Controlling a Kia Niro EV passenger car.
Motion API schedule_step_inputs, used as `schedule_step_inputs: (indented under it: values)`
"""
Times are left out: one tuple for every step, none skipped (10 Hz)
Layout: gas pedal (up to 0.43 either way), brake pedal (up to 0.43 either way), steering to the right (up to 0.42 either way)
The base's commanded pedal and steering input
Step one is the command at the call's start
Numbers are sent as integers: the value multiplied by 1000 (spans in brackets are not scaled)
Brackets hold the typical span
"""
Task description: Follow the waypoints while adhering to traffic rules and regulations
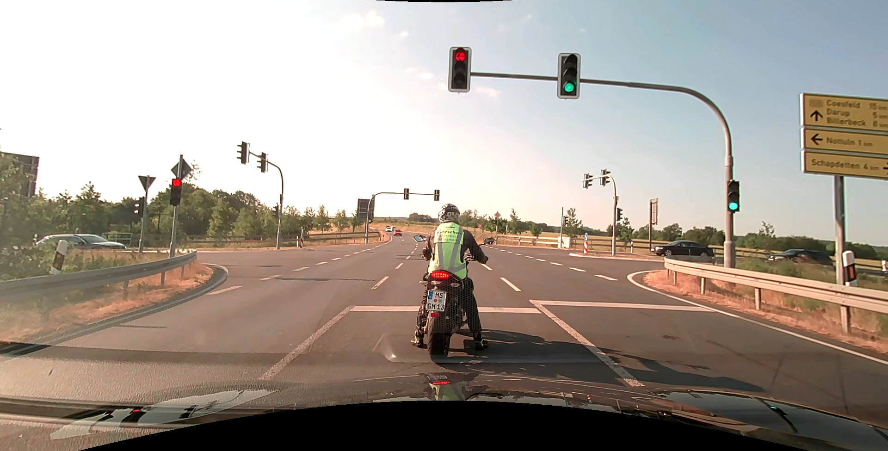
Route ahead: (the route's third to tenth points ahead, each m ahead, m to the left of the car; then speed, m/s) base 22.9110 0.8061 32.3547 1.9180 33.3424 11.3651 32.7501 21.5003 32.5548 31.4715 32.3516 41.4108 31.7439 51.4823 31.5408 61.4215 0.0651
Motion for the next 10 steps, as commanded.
schedule_step_inputs:
  values:
    - [0, 201, -15]
    - [0, 201, -15]
    - [0, 201, -15]
    - [0, 207, -15]
    - [0, 213, -15]
    - [0, 220, -16]
    - [0, 232, -15]
    - [0, 256, -15]
    - [0, 280, -15]
    - [0, 305, -15]
